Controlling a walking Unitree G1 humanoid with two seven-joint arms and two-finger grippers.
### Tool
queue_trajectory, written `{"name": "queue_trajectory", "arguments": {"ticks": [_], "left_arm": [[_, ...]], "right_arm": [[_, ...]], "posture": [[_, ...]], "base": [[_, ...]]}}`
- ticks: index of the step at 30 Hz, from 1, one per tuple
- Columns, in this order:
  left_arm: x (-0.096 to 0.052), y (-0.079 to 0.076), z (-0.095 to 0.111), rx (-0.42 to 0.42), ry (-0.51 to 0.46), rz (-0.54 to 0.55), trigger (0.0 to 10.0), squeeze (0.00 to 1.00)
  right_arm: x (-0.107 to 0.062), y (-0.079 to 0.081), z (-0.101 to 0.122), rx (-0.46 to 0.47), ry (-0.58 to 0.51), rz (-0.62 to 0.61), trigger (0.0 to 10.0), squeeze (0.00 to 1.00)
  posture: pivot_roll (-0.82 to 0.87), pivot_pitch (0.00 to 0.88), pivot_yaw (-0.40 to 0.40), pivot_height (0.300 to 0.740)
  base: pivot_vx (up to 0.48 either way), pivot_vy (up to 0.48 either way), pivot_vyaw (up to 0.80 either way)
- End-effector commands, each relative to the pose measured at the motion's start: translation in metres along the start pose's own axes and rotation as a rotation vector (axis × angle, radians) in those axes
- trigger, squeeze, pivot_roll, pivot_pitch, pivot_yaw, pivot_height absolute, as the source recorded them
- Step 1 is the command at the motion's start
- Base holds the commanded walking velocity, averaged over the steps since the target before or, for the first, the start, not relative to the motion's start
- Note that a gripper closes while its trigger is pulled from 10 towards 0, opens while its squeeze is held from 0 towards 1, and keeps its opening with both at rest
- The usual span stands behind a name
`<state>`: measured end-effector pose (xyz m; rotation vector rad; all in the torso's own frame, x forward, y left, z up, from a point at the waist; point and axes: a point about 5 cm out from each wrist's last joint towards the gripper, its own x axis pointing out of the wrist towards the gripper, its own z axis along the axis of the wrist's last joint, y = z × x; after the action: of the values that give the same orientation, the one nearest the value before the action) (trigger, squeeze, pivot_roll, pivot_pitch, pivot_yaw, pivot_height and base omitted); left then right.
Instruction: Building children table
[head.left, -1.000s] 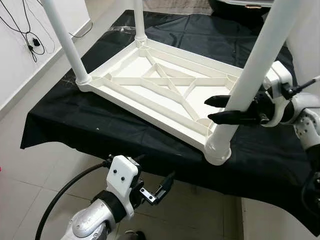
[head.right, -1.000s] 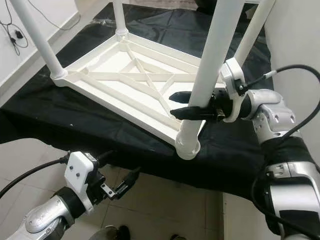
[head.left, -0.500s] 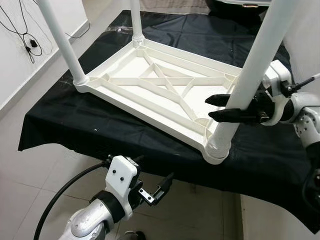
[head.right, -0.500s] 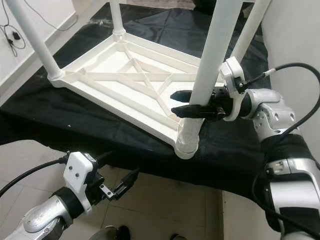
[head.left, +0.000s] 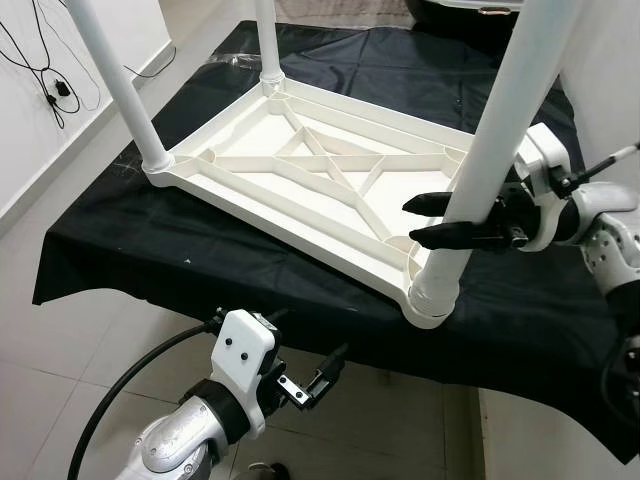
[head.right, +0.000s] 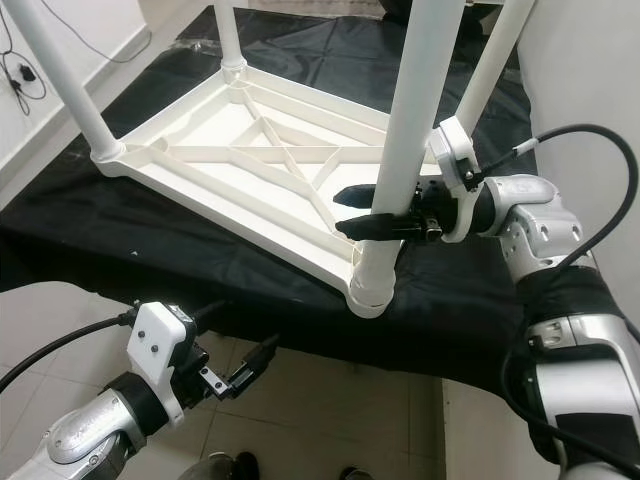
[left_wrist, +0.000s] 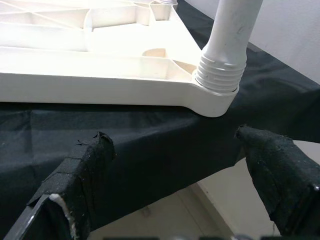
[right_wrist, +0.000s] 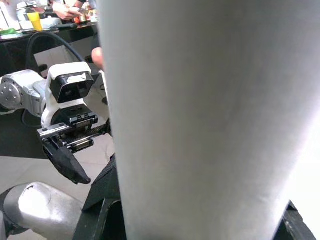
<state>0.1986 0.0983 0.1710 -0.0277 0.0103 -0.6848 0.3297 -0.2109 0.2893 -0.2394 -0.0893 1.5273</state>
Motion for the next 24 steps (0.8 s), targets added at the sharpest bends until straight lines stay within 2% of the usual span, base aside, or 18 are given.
{"name": "queue_trajectory", "arguments": {"ticks": [1, 15, 24], "left_arm": [[-0.002, -0.002, -0.001, -0.009, 0.007, -0.001, 10.0, 0.0], [-0.001, -0.001, 0.0, -0.004, 0.005, 0.005, 10.0, 0.0], [-0.001, -0.001, 0.0, -0.001, 0.003, 0.009, 10.0, 0.0]], "right_arm": [[0.012, 0.005, -0.025, 0.061, 0.057, 0.047, 10.0, 0.0], [0.019, 0.004, -0.042, 0.081, 0.055, 0.036, 10.0, 0.0], [0.024, 0.003, -0.054, 0.068, 0.12, 0.016, 10.0, 0.0]], "posture": [[0.14, 0.259, 0.021, 0.74], [0.14, 0.259, 0.021, 0.74], [0.14, 0.26, 0.021, 0.74]], "base": [[0.0, 0.0, 0.0], [0.0, 0.0, 0.0], [0.0, 0.0, 0.0]]}}
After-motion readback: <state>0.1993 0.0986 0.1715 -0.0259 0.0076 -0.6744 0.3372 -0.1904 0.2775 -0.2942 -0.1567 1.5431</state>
